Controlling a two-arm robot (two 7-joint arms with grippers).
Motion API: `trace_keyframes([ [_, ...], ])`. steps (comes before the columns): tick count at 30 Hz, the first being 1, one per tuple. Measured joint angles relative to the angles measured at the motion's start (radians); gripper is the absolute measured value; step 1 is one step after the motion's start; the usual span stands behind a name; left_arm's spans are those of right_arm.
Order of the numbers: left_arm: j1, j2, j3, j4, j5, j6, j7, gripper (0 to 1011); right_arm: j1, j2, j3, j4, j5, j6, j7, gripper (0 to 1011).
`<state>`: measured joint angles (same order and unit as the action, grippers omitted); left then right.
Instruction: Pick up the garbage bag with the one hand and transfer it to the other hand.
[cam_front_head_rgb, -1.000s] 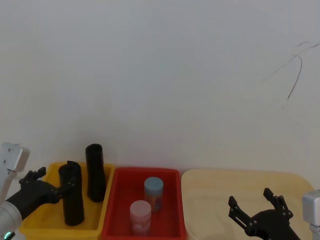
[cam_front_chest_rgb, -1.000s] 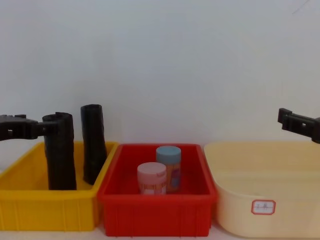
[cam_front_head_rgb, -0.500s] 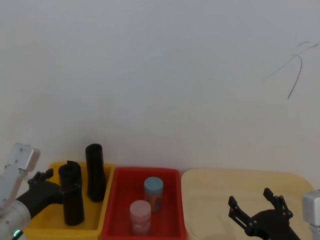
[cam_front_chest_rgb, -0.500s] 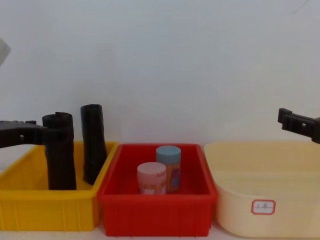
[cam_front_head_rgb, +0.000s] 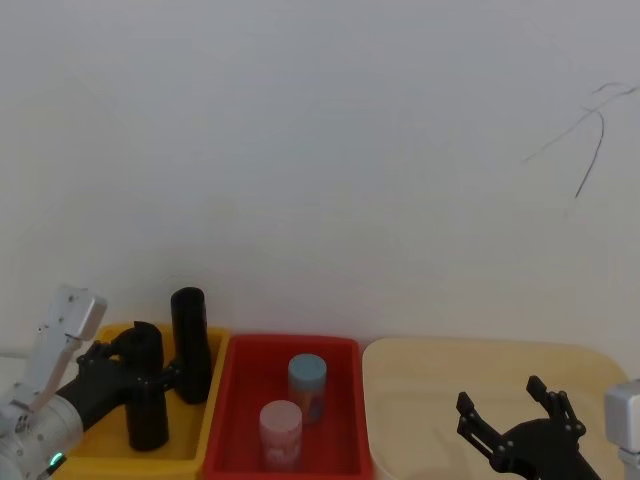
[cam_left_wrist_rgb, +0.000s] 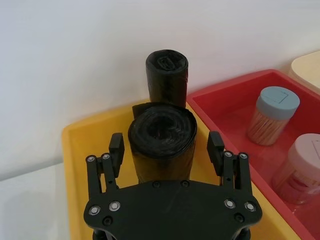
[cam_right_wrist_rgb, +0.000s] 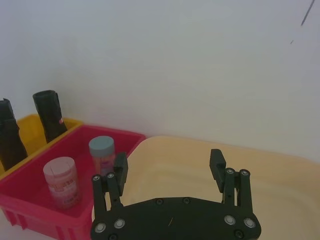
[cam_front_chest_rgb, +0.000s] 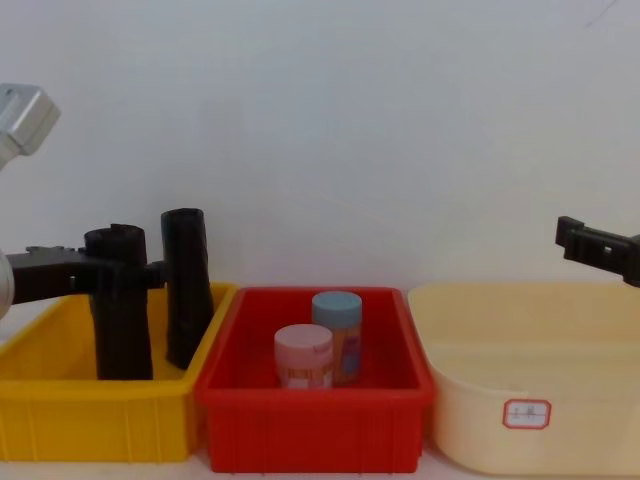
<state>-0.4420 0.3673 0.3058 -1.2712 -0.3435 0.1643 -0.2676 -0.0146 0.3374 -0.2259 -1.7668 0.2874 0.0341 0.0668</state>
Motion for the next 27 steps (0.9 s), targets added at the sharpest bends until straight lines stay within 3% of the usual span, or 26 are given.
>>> trace_keyframes([
  [6, -0.017, -0.011, 0.010, 0.024, 0.015, -0.007, -0.003, 926, 0.000, 0.000, 0.000, 0.000, 0.000, 0.000, 0.000, 1000],
  [19, -0.033, -0.021, 0.019, 0.045, 0.027, -0.012, -0.004, 529, 0.000, 0.000, 0.000, 0.000, 0.000, 0.000, 0.000, 1000],
  [27, -0.033, -0.021, 0.019, 0.044, 0.031, -0.013, -0.009, 462, 0.000, 0.000, 0.000, 0.000, 0.000, 0.000, 0.000, 1000],
])
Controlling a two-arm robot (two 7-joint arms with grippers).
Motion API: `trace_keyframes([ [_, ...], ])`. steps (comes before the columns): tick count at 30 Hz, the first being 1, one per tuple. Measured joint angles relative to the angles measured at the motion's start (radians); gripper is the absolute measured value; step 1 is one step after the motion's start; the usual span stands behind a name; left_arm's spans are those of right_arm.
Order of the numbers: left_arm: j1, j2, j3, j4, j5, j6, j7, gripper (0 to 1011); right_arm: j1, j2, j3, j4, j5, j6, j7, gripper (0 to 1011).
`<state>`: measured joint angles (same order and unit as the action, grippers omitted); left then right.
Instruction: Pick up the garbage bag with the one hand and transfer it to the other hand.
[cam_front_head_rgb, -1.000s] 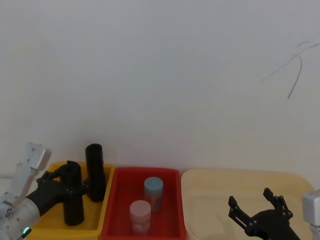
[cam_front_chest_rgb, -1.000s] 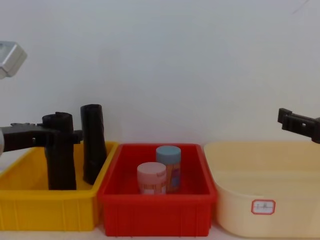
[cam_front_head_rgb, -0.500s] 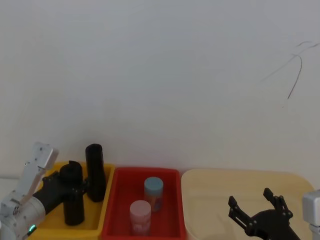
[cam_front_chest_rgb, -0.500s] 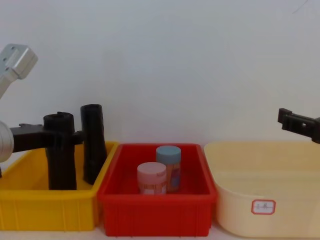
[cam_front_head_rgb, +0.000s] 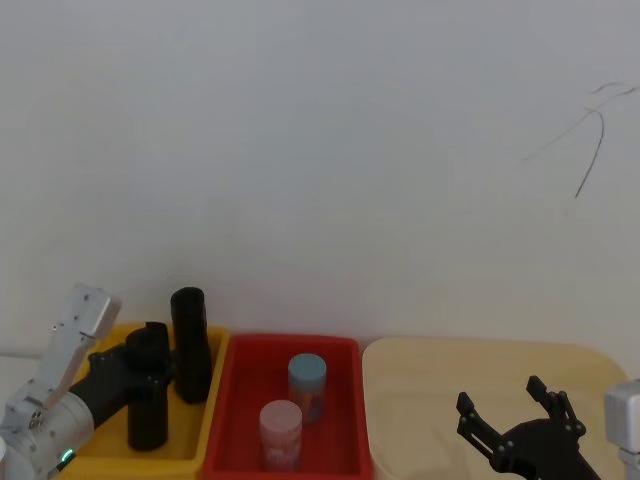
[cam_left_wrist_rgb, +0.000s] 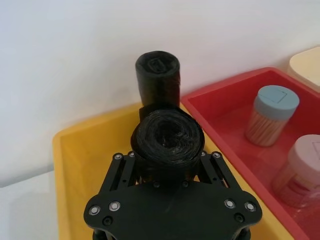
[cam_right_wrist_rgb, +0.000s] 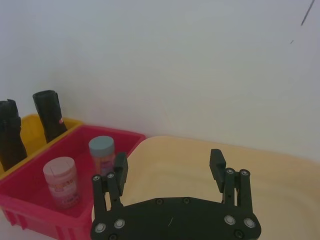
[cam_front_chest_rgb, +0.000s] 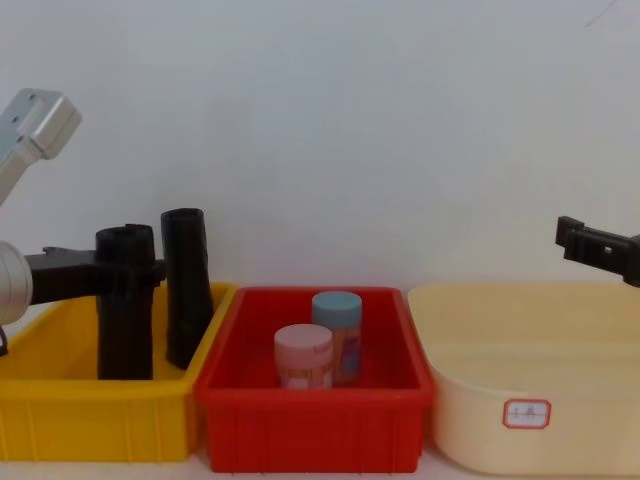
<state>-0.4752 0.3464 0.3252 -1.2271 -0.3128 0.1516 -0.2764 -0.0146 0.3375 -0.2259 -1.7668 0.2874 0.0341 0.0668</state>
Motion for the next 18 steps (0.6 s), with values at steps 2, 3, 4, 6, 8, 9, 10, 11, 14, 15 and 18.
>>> trace_keyframes([
  [2, 0.002, 0.002, 0.001, -0.006, 0.000, 0.000, -0.007, 451, 0.000, 0.000, 0.000, 0.000, 0.000, 0.000, 0.000, 1000],
  [3, 0.002, 0.002, 0.001, -0.008, 0.000, 0.000, -0.010, 448, 0.000, 0.000, 0.000, 0.000, 0.000, 0.000, 0.000, 1000],
  [4, 0.003, 0.003, 0.002, -0.011, 0.000, 0.000, -0.015, 448, 0.000, 0.000, 0.000, 0.000, 0.000, 0.000, 0.000, 1000],
  [6, 0.004, 0.006, 0.003, -0.022, -0.002, 0.000, -0.027, 448, 0.000, 0.000, 0.000, 0.000, 0.000, 0.000, 0.000, 1000],
  [8, 0.006, 0.008, 0.003, -0.033, -0.007, 0.000, -0.044, 448, 0.000, 0.000, 0.000, 0.000, 0.000, 0.000, 0.000, 1000],
  [9, 0.006, 0.009, 0.003, -0.038, -0.010, 0.000, -0.049, 448, 0.000, 0.000, 0.000, 0.000, 0.000, 0.000, 0.000, 1000],
  [10, 0.006, 0.010, 0.003, -0.042, -0.012, 0.000, -0.054, 448, 0.000, 0.000, 0.000, 0.000, 0.000, 0.000, 0.000, 1000],
  [11, 0.006, 0.012, 0.003, -0.053, -0.019, 0.001, -0.068, 448, 0.000, 0.000, 0.000, 0.000, 0.000, 0.000, 0.000, 1000],
  [14, 0.006, 0.016, 0.003, -0.075, -0.034, 0.004, -0.094, 448, 0.000, 0.000, 0.000, 0.000, 0.000, 0.000, 0.000, 1000],
  [15, 0.006, 0.016, 0.003, -0.081, -0.038, 0.005, -0.100, 448, 0.000, 0.000, 0.000, 0.000, 0.000, 0.000, 0.000, 1000],
  [18, 0.002, 0.020, 0.003, -0.104, -0.057, 0.012, -0.130, 447, 0.000, 0.000, 0.000, 0.000, 0.000, 0.000, 0.000, 1000],
])
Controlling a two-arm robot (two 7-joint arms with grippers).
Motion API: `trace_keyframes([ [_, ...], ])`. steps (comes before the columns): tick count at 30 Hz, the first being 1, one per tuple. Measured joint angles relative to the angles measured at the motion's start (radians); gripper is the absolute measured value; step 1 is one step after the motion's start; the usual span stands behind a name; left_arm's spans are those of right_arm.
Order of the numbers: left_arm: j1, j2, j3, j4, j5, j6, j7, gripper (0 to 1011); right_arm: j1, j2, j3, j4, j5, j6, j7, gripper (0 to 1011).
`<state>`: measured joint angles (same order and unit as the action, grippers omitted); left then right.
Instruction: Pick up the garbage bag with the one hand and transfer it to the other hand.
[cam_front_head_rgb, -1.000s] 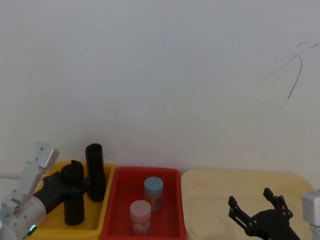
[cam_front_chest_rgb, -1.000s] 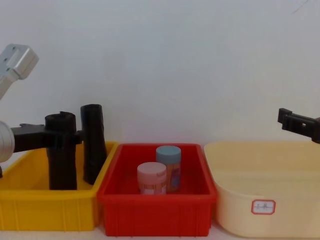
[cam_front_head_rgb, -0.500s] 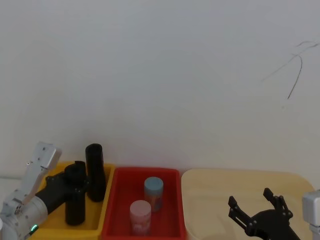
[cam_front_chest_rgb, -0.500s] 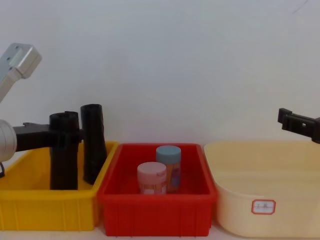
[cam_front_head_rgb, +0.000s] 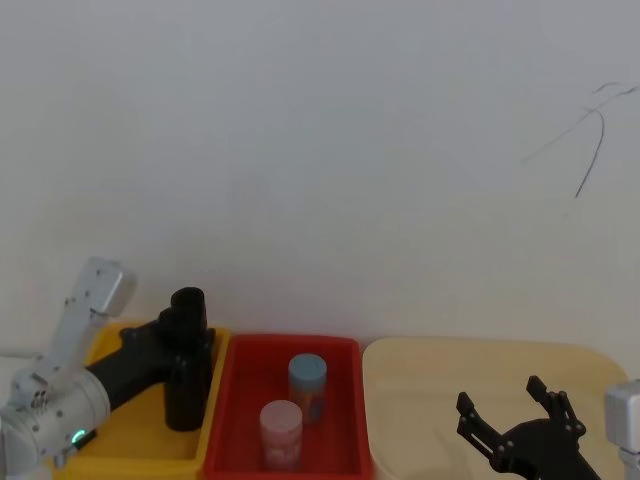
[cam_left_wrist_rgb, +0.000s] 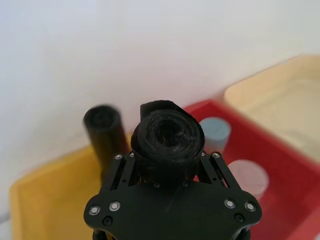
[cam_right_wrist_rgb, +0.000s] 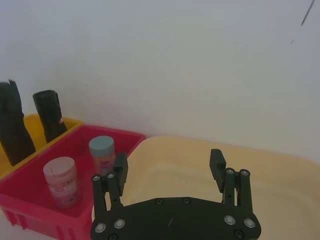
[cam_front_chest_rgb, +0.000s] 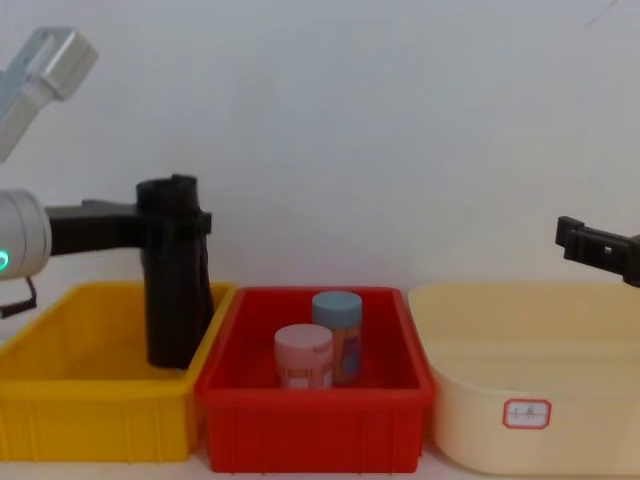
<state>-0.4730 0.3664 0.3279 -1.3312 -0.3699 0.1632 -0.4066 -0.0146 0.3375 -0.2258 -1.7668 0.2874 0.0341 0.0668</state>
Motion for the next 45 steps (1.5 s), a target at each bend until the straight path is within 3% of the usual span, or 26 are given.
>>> trace_keyframes([
  [12, -0.054, 0.006, -0.010, -0.093, -0.093, 0.031, -0.123, 447, 0.000, 0.000, 0.000, 0.000, 0.000, 0.000, 0.000, 1000],
  [25, -0.141, -0.014, 0.002, -0.131, -0.156, 0.034, -0.217, 447, 0.000, 0.001, 0.000, 0.000, 0.000, 0.000, 0.007, 1000],
  [34, -0.189, -0.039, 0.049, -0.109, -0.185, 0.063, -0.274, 447, 0.002, 0.024, -0.003, -0.015, 0.014, 0.019, 0.056, 1000],
  [45, -0.230, -0.066, 0.108, -0.038, -0.185, 0.055, -0.320, 447, 0.015, 0.085, -0.014, -0.074, 0.043, 0.086, 0.165, 1000],
])
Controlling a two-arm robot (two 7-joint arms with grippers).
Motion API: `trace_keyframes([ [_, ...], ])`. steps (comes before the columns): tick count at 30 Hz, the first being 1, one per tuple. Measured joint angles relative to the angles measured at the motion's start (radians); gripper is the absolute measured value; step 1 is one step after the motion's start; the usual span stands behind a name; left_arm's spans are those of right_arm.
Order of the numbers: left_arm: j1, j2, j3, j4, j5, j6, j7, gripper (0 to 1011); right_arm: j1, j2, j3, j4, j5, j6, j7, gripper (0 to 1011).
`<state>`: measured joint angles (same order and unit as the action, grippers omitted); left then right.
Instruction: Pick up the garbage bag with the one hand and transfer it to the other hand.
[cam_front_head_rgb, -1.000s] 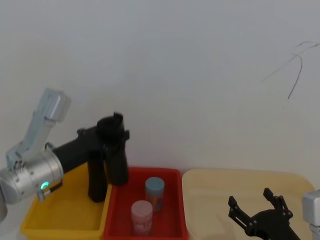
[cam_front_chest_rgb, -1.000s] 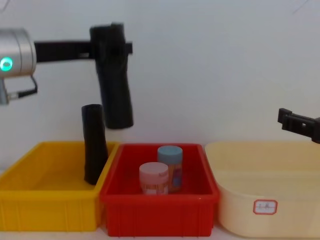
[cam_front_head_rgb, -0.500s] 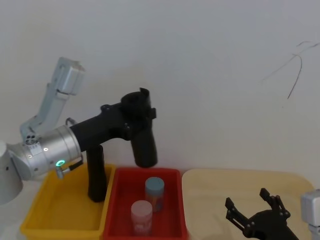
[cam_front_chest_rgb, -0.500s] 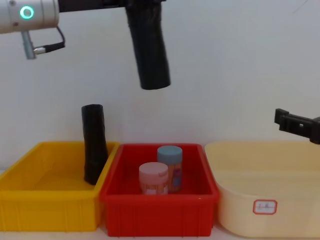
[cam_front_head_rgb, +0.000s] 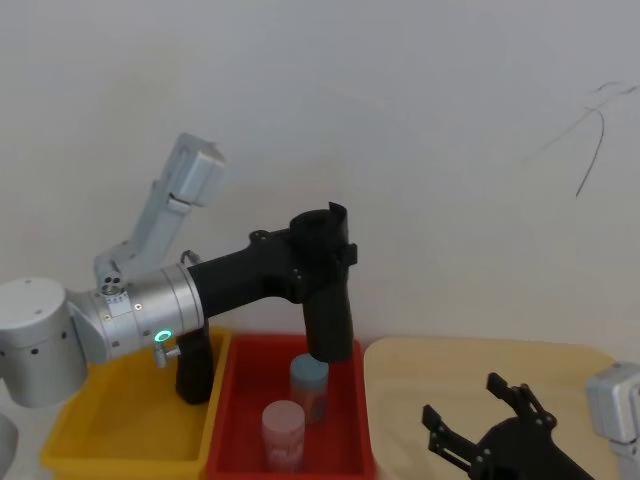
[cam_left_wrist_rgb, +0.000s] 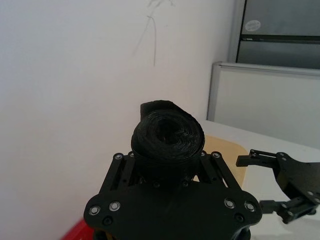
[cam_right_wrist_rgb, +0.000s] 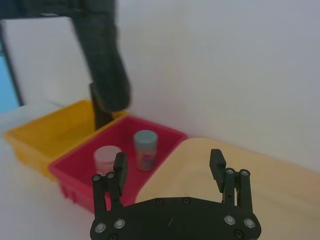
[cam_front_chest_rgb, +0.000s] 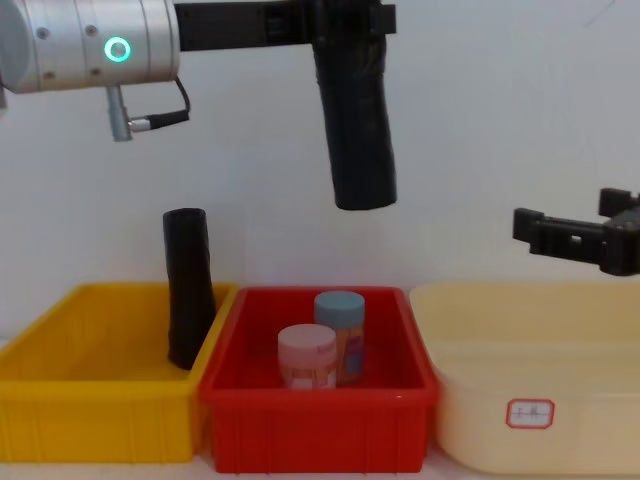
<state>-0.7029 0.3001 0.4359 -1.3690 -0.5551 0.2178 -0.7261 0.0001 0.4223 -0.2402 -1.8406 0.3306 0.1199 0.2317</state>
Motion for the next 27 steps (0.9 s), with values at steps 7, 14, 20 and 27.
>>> trace_keyframes([
  [7, -0.018, -0.016, 0.026, 0.033, 0.000, -0.016, -0.021, 447, 0.024, 0.045, -0.020, -0.046, 0.018, 0.052, 0.074, 1000],
  [14, -0.028, -0.027, 0.047, 0.050, -0.005, -0.025, -0.038, 447, 0.061, 0.077, -0.050, -0.079, 0.026, 0.103, 0.126, 1000],
  [20, -0.034, -0.035, 0.061, 0.058, -0.012, -0.028, -0.048, 447, 0.086, 0.085, -0.072, -0.088, 0.029, 0.133, 0.147, 1000],
  [27, -0.039, -0.040, 0.073, 0.062, -0.021, -0.029, -0.060, 447, 0.117, 0.087, -0.094, -0.086, 0.029, 0.159, 0.153, 1000],
])
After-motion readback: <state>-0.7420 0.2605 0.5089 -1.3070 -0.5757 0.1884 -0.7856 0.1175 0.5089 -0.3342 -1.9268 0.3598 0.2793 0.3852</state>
